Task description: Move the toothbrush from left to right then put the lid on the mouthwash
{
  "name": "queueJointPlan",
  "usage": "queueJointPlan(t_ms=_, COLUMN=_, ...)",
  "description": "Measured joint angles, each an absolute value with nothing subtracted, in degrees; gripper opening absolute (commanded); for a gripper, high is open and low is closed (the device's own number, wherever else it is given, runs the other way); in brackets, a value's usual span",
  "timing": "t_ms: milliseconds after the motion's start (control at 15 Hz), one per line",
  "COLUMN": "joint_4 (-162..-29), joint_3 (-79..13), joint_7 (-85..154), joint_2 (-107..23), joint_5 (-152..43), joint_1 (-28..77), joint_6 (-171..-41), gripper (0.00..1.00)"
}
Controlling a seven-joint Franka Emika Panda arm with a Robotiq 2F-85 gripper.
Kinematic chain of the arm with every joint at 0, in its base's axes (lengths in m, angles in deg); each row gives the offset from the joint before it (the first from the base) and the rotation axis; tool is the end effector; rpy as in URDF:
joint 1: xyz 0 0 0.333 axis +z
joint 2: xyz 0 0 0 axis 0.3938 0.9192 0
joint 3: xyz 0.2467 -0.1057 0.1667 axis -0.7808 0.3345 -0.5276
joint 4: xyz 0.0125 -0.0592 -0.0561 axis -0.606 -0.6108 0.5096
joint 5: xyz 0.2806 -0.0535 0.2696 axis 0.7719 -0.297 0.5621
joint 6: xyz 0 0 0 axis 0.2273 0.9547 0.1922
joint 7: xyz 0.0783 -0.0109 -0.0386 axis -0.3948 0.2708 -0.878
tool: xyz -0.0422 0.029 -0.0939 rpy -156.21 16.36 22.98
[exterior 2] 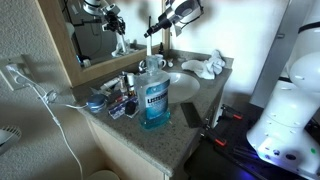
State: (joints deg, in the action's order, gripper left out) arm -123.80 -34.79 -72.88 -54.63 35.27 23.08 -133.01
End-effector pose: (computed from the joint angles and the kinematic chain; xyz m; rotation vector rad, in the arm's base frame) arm 0.5714 -0.0710 0.4241 -2.5981 -0.5534 -1.4158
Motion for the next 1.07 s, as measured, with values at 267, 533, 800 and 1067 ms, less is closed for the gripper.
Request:
queueJointPlan(t_ms=267, joint_4=-124.3, joint_3=-32.4, joint_7=-72.9, joint_2=-56.8, joint_5=36.6, joint_1=21.3, joint_6=-135.5, gripper=0.13)
queueJointPlan(t_ms=533, joint_4=-124.3, joint_3=-30.9, joint_7=-72.9, joint_2=-58.2, joint_5=38.4, joint_1=20.3, joint_6=-138.7, gripper=0.13)
queueJointPlan(t_ms=800, joint_4=-124.3, joint_3=-29.4, joint_7=-75.1, joint_2=-58.0, joint_5=43.1, joint_1=19.2, joint_6=-141.0, gripper=0.13)
queueJointPlan(t_ms=1067, joint_4=-124.1, joint_3=-27.1, joint_7=-84.2, joint_2=-56.9, joint_5=52.3, joint_1=17.6, joint_6=-141.4, gripper=0.12)
